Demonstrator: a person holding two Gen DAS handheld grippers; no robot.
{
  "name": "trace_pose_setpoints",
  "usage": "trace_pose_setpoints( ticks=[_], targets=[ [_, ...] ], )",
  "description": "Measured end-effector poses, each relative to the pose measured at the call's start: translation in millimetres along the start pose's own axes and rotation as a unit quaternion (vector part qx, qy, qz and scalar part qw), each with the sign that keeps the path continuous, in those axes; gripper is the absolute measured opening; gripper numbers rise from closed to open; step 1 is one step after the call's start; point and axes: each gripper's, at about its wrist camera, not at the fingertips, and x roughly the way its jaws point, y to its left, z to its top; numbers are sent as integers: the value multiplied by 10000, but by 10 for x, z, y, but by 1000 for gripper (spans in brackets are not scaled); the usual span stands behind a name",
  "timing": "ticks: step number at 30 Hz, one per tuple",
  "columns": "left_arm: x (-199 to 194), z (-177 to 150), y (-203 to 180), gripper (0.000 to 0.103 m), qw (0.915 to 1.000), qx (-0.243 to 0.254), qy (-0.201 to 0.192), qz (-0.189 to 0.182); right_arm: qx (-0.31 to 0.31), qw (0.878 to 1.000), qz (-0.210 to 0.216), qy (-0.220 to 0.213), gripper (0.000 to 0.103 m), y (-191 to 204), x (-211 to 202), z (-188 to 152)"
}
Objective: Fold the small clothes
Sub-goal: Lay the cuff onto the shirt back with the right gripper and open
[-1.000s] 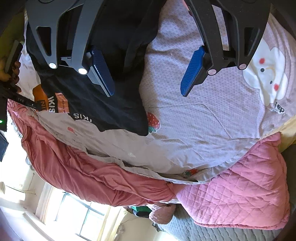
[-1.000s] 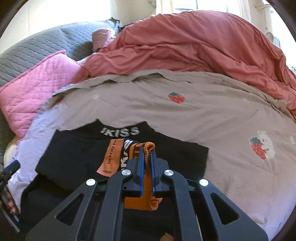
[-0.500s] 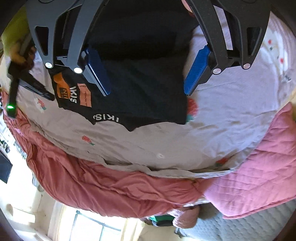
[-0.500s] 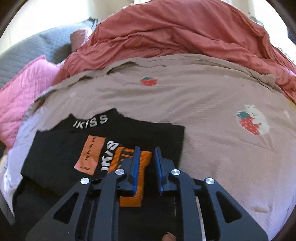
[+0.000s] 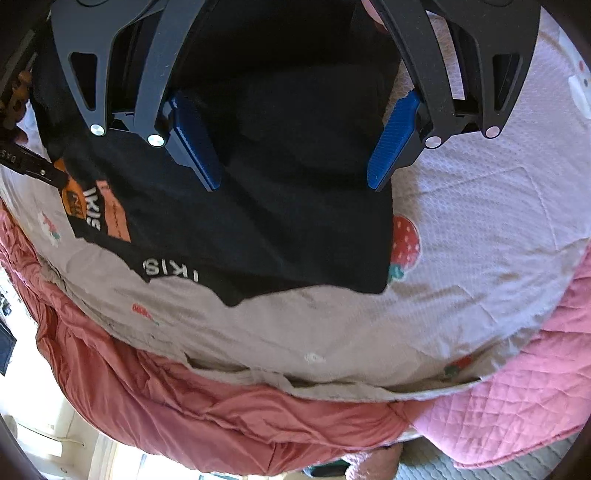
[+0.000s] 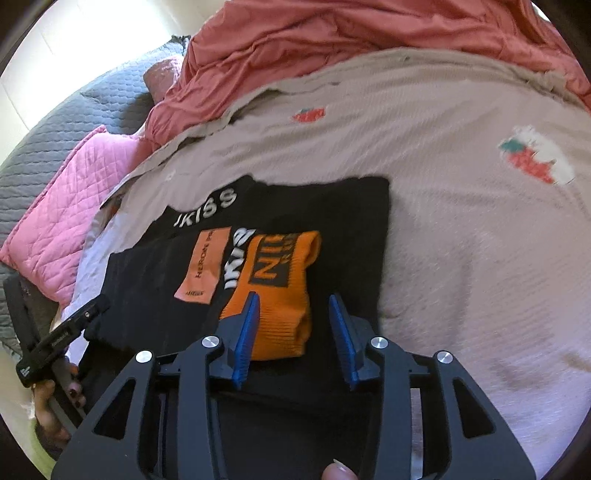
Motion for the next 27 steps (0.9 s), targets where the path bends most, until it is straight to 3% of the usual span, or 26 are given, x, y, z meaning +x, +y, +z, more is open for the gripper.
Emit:
trace_pose_setpoints(
  ticks=[1,4,10,14,18,26,27],
  targets=[
    [35,-11,7,74,10000,-8,59,22,-35,10000,27,72,20,32,56,-17],
    [17,-17,-14,74,10000,51,6,48,-158,9997,-144,85,10,86,98,-31],
    [-45,-63,-82,74,9998,192,-49,-22,-508,9973,-441,-294,8,140,-187,-5],
    [45,-85,-119,74,9994,295,114,121,-719,9939,-832,50,12,124,-6,-93],
    [28,-93,-104,74,9995,268,100,103,-756,9921,-995,-43,17,120,11,-137],
    [-401,-17,-71,74,9966,95,-794,-194,-844,9886,-1064,-645,27,204,-299,-44],
    [-412,-10,-73,74,9962,89,-837,-228,-882,9885,-1027,-672,32,241,-300,-17]
  ],
)
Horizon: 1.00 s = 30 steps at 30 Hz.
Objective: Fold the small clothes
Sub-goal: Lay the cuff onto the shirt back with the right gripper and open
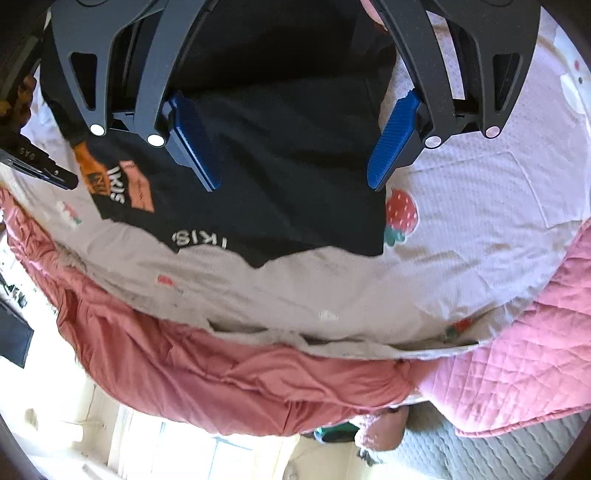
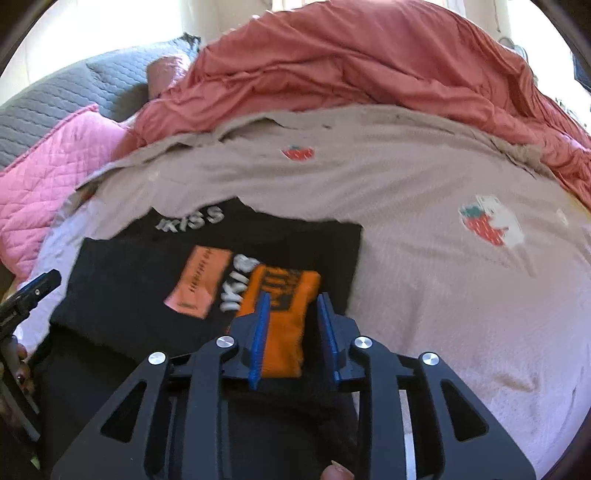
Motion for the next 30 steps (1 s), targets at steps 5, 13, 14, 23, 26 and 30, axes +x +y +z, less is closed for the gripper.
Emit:
trace_pose_setpoints(
  ticks=[5,13,14,23,26,30],
  targets=[
    [39,1,-16,74,9997,-50,18,-237,-290,9993,213,-36,37,254,46,126],
    [93,-86,-419,74,9957,895,6,-228,-632,9973,351,143,46,584,283,236],
    [161,-111,-449,74,9950,977,138,-149,-654,9971,334,175,46,595,314,232],
    [489,-248,-389,80,9913,834,1007,-176,-448,9967,155,665,54,457,684,113],
    [460,-261,-409,80,9914,883,959,-136,-334,9972,193,642,54,423,705,95],
    [382,-245,-416,80,9926,880,828,-130,-378,9977,136,546,67,455,630,85]
  ],
)
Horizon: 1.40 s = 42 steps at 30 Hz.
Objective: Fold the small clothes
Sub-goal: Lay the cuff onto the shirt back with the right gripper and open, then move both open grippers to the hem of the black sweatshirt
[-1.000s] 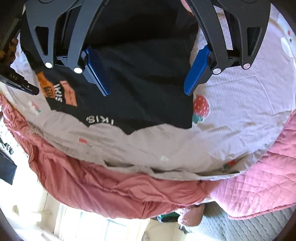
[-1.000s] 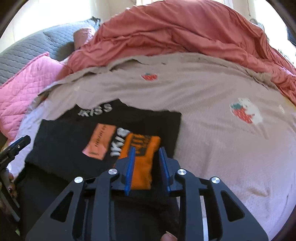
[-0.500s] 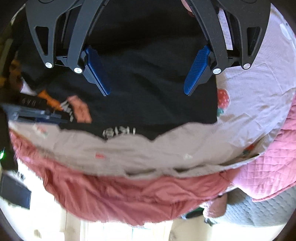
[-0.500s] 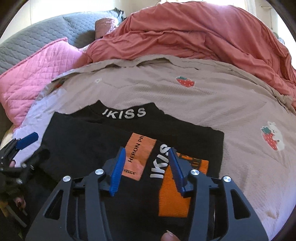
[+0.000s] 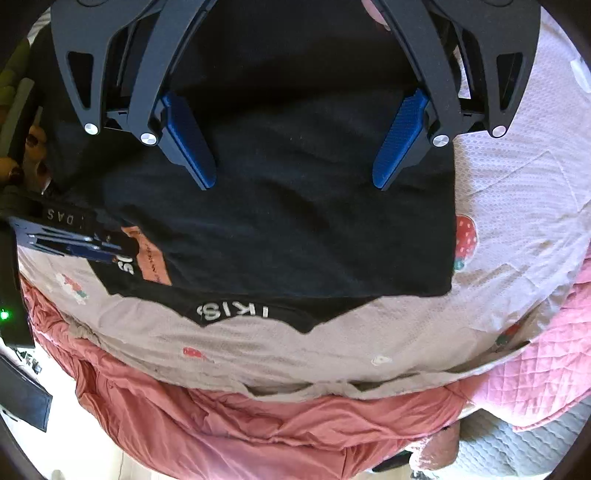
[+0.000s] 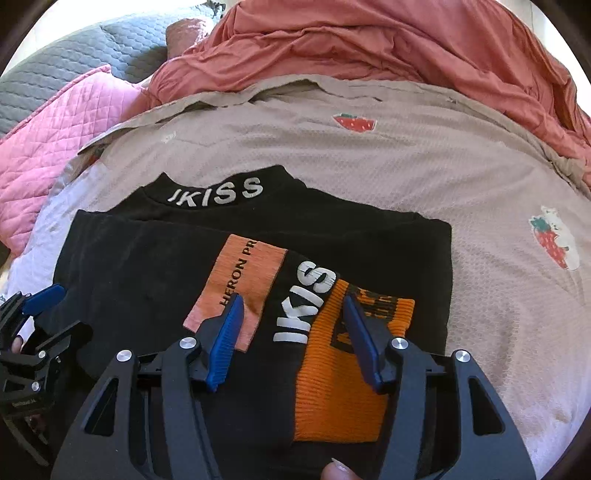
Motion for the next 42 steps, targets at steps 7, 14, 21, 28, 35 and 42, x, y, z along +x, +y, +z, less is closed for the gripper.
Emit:
trace_pose_setpoints(
  ticks=[7,14,21,28,35,42],
  targets=[
    [-205,17,-42,87,9995,-73,-292,-52,166,9995,171,-191,87,-17,-227,-118],
    [-385,37,41,93,9978,-343,-566,-72,380,9986,268,-238,90,-76,-363,-234],
    [-493,30,107,93,9959,-489,-753,146,435,9982,129,-395,98,-100,-488,-283],
    [-664,-53,217,93,9922,-628,-989,432,454,9977,158,-472,98,-109,-619,-324],
    [-811,-168,430,93,9870,-993,-1094,640,462,9972,201,-557,98,-136,-795,-346],
    [-938,-300,634,93,9817,-1430,-1089,630,323,9971,218,-650,98,-142,-1021,-418]
  ],
)
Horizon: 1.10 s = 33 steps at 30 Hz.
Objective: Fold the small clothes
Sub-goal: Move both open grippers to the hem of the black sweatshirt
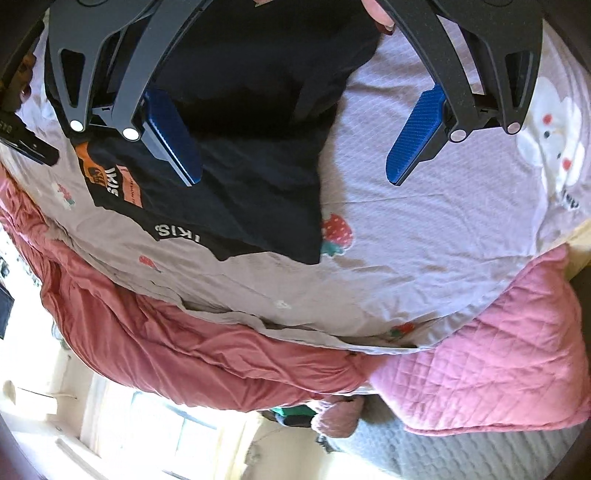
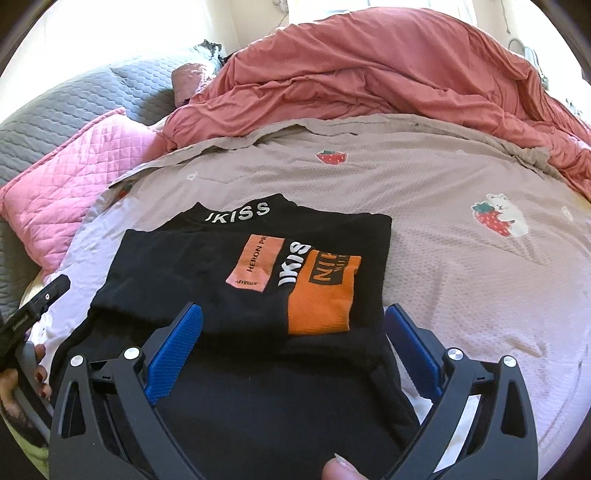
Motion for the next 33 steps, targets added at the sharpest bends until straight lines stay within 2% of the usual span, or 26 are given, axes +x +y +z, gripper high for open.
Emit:
trace_pose_setpoints(
  ticks=[5,14,18,28,33],
  targets=[
    [-76,-72,69,93,9999,-83,63,76,-52,10000,16,-4,98,-21,-157,-58],
    [-302,-214,43,93,9998,108,1,187,-116,9999,-42,-105,98,-101,-494,-155],
    [-425,-282,28,93,9990,213,67,383,-86,9999,-36,-89,98,-160,-608,-210],
    [-732,-371,140,93,9969,434,309,588,-113,9997,-50,207,98,-253,-785,-529],
    [-875,-402,263,93,9980,349,355,399,-196,9989,-14,426,98,-218,-849,-761]
  ],
)
